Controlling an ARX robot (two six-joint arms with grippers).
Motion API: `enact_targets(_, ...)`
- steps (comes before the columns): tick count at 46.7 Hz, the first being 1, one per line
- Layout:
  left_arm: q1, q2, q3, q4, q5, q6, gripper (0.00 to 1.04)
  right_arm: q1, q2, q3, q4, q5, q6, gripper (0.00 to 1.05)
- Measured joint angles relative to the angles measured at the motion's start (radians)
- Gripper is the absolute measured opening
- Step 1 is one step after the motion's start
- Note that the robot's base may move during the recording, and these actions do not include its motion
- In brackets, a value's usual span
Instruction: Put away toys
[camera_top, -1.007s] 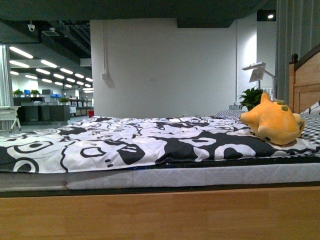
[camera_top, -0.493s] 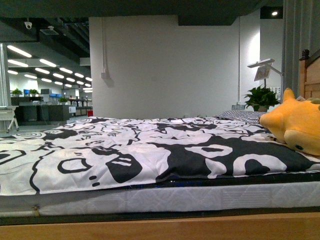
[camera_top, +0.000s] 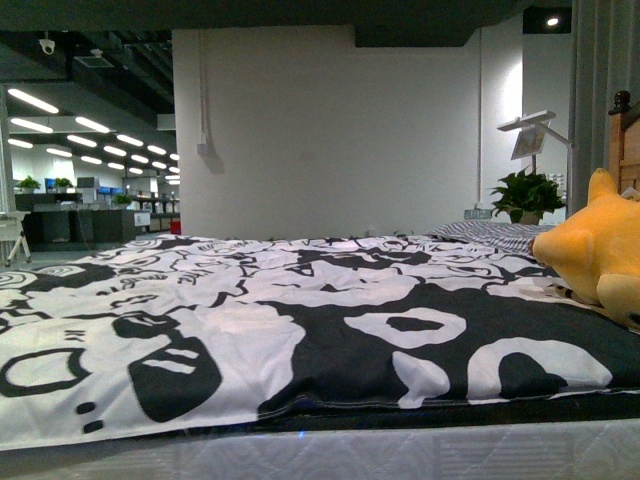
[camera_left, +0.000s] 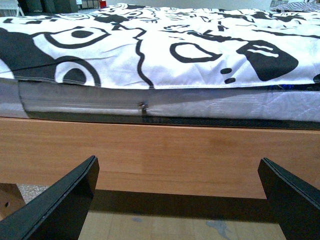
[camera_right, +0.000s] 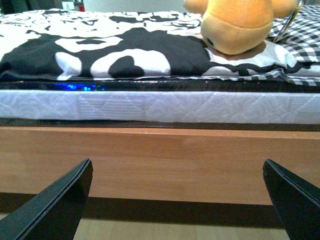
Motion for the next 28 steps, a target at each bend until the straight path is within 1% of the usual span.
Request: enact_targets(28, 0.0, 0.0, 0.0, 0.0, 0.005, 0.0, 0.99, 0.0, 0.0, 0.0, 0.0, 0.006, 0.0, 1.04)
